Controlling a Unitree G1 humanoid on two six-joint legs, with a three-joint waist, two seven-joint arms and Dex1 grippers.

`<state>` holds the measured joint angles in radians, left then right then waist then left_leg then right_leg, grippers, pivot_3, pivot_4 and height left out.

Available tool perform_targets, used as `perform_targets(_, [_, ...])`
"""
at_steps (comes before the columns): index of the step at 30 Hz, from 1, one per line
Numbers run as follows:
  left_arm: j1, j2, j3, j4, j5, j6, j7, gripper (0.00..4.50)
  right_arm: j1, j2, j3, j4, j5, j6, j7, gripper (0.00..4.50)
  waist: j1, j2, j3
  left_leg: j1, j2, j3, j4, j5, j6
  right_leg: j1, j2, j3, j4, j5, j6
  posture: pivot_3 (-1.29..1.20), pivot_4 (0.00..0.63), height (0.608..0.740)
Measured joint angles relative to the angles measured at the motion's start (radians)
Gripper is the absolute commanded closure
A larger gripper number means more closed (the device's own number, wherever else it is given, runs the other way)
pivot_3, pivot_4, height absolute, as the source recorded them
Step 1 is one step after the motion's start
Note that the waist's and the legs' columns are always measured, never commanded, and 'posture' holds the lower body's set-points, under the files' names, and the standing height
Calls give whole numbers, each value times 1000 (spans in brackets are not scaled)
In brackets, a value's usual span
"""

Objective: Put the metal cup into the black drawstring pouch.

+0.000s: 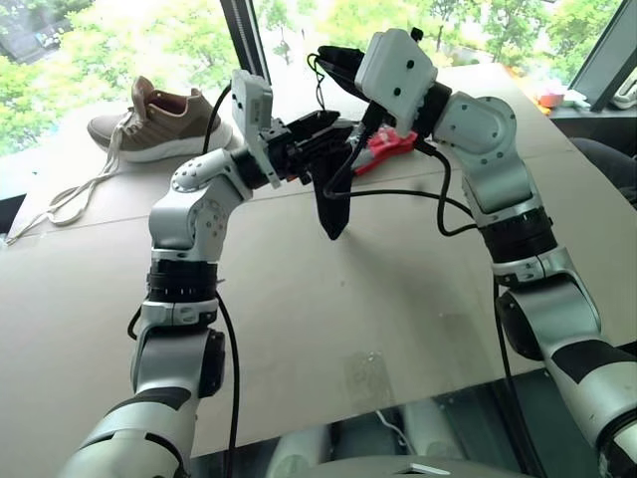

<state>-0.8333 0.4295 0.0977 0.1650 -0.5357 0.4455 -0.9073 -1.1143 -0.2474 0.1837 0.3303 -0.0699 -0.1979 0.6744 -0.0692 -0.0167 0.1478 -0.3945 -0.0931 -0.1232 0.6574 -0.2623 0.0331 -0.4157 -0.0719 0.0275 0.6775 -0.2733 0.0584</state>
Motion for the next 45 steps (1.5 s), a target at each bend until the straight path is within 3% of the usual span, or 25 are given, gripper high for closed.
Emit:
perform_targets(7, [-4,-6,10,0,-16,4,16,2562,3,-3,2,-3,-1,3,6,4500,0,0,0,0,0,0,0,0,0,0,0,0,0,0,0,0,150,740])
perform_targets(10, [-4,-6,10,0,-18,5,17,3427,15,-4,5,-3,-1,4,12,4500,0,0,0,0,0,0,0,0,0,0,0,0,0,0,0,0,150,740])
perform_targets(12, [-4,-14,11,0,-22,10,21,4304,18,-5,5,-3,-1,4,14,4500,0,0,0,0,0,0,0,0,0,0,0,0,0,0,0,0,150,740])
perform_targets(23, [36,-20,6,-27,-8,11,37,4302,15,-12,2,-2,-11,-9,-27,4500,0,0,0,0,0,0,1,0,0,0,0,0,0,0,0,0,150,740])
perform_targets(29, [42,16,-32,32,102,-65,58,4302,-49,-45,-17,83,-79,-82,-170,4500,1,0,0,0,0,0,1,0,0,0,0,0,0,0,0,0,150,740])
perform_targets(45, [82,5,-36,12,108,-108,56,4302,-126,-111,-40,222,-233,-265,-552,4500,-1,0,0,-1,0,0,1,0,0,-1,0,1,0,0,0,0,150,740])
